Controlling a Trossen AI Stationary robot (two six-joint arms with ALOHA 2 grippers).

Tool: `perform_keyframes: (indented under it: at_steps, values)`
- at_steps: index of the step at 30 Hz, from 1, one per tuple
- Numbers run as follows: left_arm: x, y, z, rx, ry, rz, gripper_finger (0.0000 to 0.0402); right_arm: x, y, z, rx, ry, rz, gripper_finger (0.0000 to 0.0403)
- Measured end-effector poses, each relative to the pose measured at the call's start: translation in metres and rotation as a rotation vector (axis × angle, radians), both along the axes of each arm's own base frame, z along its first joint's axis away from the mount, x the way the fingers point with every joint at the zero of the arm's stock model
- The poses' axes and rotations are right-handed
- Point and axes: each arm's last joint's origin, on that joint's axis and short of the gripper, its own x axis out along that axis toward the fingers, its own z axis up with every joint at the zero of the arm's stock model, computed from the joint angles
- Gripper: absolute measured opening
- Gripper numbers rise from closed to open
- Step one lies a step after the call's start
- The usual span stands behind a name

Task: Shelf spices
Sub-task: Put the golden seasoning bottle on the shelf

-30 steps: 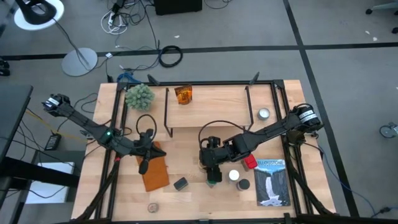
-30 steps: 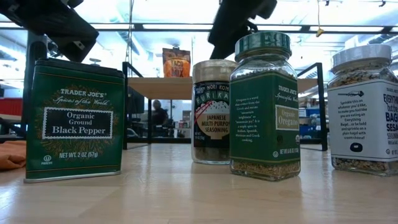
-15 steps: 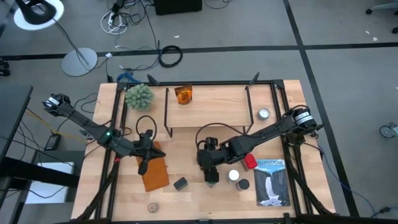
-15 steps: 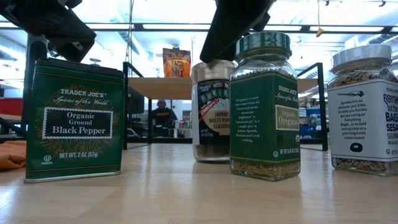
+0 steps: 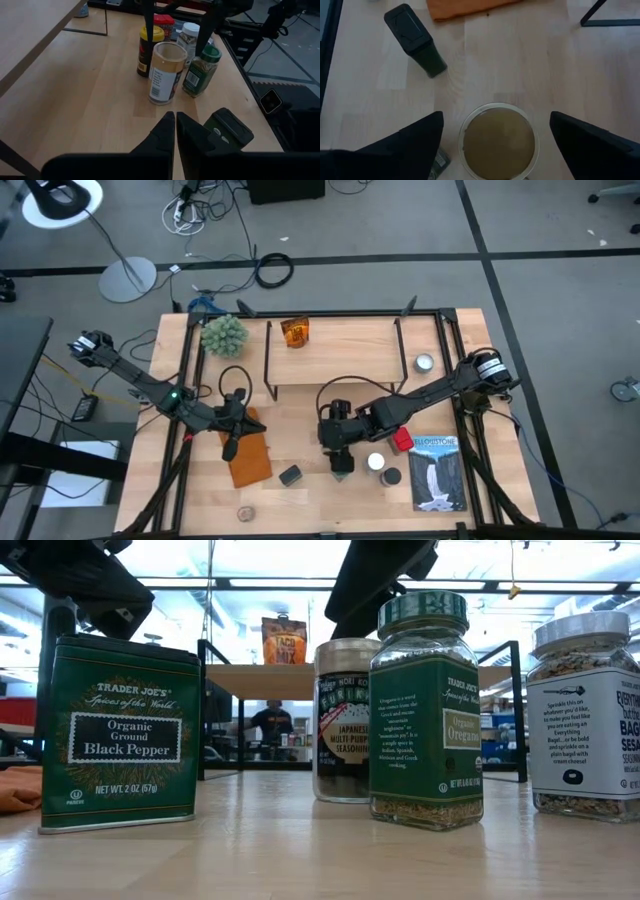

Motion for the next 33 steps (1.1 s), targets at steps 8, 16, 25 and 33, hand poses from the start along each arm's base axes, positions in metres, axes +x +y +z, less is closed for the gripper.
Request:
perform_keyframes:
  at_steps: [8, 16, 25, 33]
  values:
    - [0.0, 0.0, 0.0, -0.001, 0.0, 0.0, 0.0021, -0.001, -0.003, -0.005, 0.018, 0.042, -0.018, 0.0359]
    - [0.0, 0.0, 0.0, -0.004, 0.0, 0.001, 0.0021, -0.001, -0.006, -0.017, 0.031, 0.067, -0.045, 0.0357]
    - [0.0, 0.0, 0.0, -0.004, 0.001, 0.001, 0.0021, -0.004, -0.014, -0.03, 0.087, 0.114, -0.121, 0.0341]
    - [0.0, 0.0, 0.0, -0.003, 0.001, 0.001, 0.0021, 0.0, -0.012, -0.028, 0.084, 0.065, -0.085, 0.0312]
